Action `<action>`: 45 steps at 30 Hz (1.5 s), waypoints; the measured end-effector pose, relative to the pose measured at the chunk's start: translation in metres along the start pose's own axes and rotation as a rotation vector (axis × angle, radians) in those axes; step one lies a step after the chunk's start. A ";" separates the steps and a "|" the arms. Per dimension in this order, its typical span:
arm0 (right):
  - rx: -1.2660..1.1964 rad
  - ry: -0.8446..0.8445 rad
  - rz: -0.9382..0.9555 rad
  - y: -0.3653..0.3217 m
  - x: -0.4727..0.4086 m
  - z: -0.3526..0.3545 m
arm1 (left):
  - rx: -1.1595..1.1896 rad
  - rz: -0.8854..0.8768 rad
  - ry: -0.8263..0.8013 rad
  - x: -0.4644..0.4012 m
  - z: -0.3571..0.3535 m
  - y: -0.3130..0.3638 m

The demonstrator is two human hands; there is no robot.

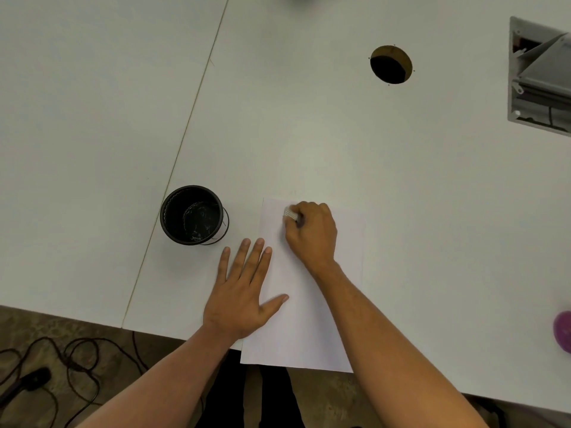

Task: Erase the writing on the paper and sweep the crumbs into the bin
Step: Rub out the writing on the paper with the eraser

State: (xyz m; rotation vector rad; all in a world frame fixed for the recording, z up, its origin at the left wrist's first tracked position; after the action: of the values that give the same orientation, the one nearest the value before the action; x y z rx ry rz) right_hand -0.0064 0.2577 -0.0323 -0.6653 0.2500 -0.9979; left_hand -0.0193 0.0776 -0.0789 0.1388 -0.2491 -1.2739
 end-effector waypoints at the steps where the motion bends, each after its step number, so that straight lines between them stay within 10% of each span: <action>1: -0.013 0.013 -0.017 0.000 0.003 0.001 | 0.003 -0.001 0.006 0.000 0.000 0.000; 45: 0.034 0.017 -0.097 0.035 0.021 0.028 | 0.000 -0.007 -0.031 0.000 0.000 0.001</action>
State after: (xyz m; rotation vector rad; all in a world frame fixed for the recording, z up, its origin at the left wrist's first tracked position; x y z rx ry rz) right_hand 0.0425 0.2644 -0.0297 -0.6433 0.2168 -1.0987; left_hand -0.0182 0.0778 -0.0783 0.1204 -0.2759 -1.2835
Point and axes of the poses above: each hand's wrist, its own x-axis away from the middle knuckle, its own z-axis out of the back of the hand, y = z × x, the point moved 8 cm from there along -x, towards the middle knuckle, and after that the axes turned 8 degrees about -z, right-handed, at the moved point
